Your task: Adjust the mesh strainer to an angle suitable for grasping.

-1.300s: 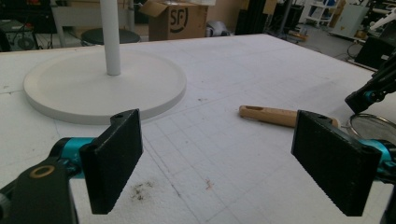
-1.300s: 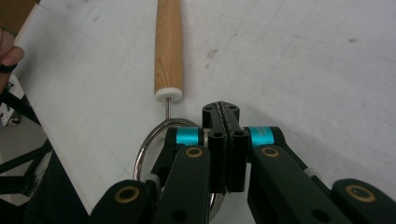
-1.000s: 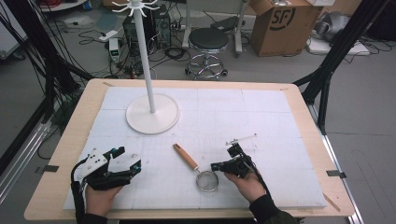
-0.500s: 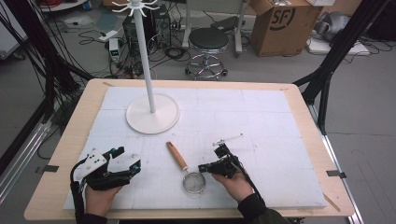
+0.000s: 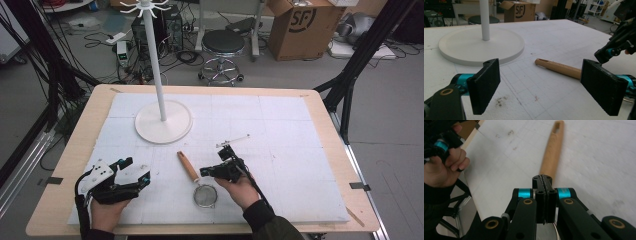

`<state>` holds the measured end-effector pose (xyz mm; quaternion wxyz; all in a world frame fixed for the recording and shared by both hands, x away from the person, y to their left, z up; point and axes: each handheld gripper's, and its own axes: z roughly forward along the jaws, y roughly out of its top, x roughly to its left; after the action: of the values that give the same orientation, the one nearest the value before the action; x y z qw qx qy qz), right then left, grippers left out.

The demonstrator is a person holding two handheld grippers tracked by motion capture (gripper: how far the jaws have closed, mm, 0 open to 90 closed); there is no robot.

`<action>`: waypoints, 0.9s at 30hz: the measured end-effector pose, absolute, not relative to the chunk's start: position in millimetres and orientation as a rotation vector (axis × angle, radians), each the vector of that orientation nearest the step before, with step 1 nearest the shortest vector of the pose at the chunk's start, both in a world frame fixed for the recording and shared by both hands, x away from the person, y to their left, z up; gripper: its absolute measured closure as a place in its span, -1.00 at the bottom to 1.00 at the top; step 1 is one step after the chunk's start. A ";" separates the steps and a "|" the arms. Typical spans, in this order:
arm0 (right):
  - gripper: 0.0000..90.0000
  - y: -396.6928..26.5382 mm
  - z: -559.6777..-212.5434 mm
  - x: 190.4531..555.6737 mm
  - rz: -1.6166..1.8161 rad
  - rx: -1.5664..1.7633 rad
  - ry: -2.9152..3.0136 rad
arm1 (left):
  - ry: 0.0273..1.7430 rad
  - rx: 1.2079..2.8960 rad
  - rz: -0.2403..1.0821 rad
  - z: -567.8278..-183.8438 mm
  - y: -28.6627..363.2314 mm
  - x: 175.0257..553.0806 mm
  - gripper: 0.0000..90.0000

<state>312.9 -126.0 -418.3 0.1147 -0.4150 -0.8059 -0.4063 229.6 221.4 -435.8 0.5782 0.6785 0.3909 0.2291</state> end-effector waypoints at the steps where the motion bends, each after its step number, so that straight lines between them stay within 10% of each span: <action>1: 1.00 -120.9 -417.4 314.8 -1.188 -1.208 -2.357 | 0.912 1.588 0.533 -435.8 221.8 229.5 -0.62; 27: 1.00 -39.5 -438.0 360.7 -1.000 -1.184 -2.386 | 0.919 1.558 0.518 -436.1 227.1 227.2 -0.62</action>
<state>360.7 -39.5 -438.0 0.1477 -0.4116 -0.8294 -0.3478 227.2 227.1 -436.1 0.5891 0.6690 0.3948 0.2224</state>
